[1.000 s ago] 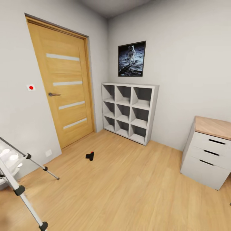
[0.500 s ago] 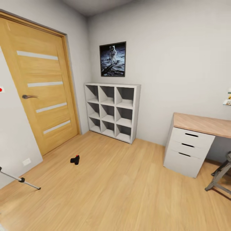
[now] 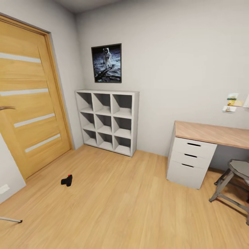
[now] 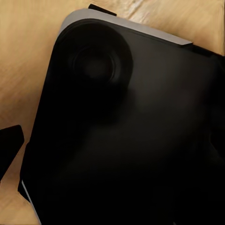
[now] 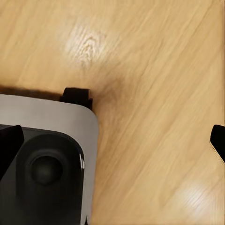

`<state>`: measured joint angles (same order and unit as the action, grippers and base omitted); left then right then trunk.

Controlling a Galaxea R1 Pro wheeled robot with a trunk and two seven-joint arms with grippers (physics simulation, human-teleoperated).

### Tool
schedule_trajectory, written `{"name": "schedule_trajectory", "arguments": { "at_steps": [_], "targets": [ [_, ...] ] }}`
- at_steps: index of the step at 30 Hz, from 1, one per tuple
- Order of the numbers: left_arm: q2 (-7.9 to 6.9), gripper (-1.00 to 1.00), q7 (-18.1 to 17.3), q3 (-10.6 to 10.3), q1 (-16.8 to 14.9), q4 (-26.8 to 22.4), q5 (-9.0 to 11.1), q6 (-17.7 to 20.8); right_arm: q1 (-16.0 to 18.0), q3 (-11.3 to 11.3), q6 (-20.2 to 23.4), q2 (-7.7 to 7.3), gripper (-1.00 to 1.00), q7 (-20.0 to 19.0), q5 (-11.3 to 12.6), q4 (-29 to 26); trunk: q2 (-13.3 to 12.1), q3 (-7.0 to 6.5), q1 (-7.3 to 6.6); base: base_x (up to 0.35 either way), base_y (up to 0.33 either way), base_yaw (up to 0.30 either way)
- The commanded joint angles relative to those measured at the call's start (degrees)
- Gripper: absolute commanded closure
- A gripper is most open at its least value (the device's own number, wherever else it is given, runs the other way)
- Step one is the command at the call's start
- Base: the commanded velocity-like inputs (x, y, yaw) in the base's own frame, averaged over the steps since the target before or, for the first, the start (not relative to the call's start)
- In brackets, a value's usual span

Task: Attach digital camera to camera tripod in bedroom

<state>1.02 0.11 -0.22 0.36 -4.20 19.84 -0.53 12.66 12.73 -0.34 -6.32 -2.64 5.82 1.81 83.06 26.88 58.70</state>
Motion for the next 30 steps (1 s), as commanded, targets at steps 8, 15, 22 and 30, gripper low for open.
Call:
{"name": "schedule_trajectory", "arguments": {
  "at_steps": [8, 15, 22, 30],
  "targets": [
    [-0.04, -1.0, 0.0, 0.0, 0.0, -0.1, 0.4, 0.1, 0.1, 0.5, 0.0, -0.01, -1.0, -0.1, 0.6, 0.1, 0.0, 0.04, 0.03, 0.316, 0.0, -0.023],
    [-0.05, -1.0, 0.0, 0.0, 0.0, -0.1, 0.4, 0.2, 0.1, 0.6, 0.0, -0.01, -1.0, 0.2, 0.6, 0.1, 0.0, 0.04, 0.03, 0.321, 0.0, -0.002],
    [-0.19, -1.0, 0.0, 0.0, 0.0, -0.1, 0.4, 0.2, 0.1, 0.8, 0.1, -0.05, -1.0, 0.1, 0.4, 0.1, 0.0, 0.04, 0.03, 0.322, 0.0, 0.0],
    [-0.22, -1.0, 0.1, 0.0, 0.0, 0.0, 0.4, 0.1, 0.1, 0.9, 0.2, 0.17, -1.0, 0.2, 0.4, 0.0, 0.0, 0.04, 0.03, 0.323, 0.0, 0.0]
  ]
}}
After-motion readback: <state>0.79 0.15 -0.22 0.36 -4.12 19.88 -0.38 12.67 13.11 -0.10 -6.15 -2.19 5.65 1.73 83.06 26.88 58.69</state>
